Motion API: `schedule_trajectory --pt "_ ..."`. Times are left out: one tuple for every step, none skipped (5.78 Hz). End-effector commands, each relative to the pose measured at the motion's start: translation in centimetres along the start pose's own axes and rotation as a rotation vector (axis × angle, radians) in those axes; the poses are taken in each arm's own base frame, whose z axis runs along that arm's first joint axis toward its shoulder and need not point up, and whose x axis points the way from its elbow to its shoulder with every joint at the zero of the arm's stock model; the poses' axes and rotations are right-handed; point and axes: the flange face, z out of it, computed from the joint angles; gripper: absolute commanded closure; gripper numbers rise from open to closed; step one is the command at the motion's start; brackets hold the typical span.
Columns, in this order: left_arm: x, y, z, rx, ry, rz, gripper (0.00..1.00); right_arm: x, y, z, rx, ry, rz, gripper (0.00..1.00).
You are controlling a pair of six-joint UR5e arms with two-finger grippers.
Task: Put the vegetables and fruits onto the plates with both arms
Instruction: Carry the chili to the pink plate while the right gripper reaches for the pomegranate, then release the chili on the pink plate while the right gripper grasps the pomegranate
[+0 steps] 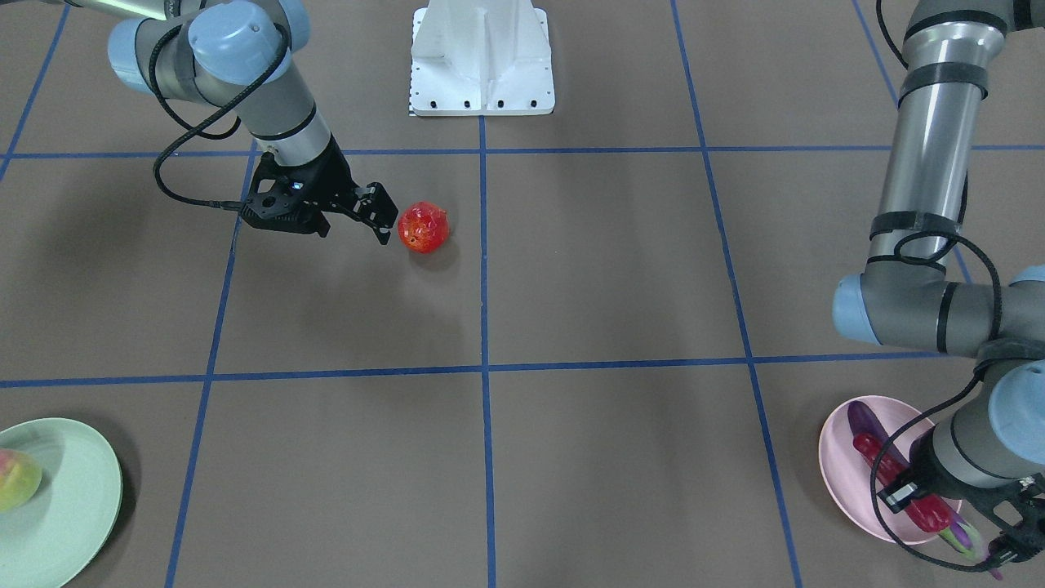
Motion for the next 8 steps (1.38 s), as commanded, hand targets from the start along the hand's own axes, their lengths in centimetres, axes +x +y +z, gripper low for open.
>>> schedule_trajectory --pt "1.5 1.2 0.5 0.024 0.021 0.038 0.00 -1.1 1.9 0.6 -0.010 -0.002 -0.024 0.00" --pt "1.9 1.7 0.8 0.022 0.021 0.046 0.00 -2.7 3.8 1.4 0.001 -0.008 -0.048 0.00" --pt "2.0 1.8 0.7 0.023 0.022 0.046 0.00 -3.3 5.4 2.0 -0.010 -0.009 -0.031 0.00" --pt "2.2 1.9 0.6 0.025 0.025 0.048 0.00 -3.6 6.8 2.7 -0.008 -0.006 -0.038 0.00" --pt "2.5 2.2 0.8 0.022 0.025 0.054 0.00 -4.3 8.2 3.1 -0.005 -0.014 -0.011 0.00" --pt "2.7 2.4 0.7 0.023 0.028 0.055 0.00 -4.3 8.7 3.7 -0.010 -0.005 -0.016 0.00" --pt "3.4 3.4 1.1 0.016 0.031 0.068 0.00 -4.7 8.7 4.3 0.012 -0.003 -0.022 0.00" --pt "4.0 4.4 1.7 0.008 0.031 0.047 0.00 -5.6 8.5 5.1 0.022 0.005 -0.023 0.00"
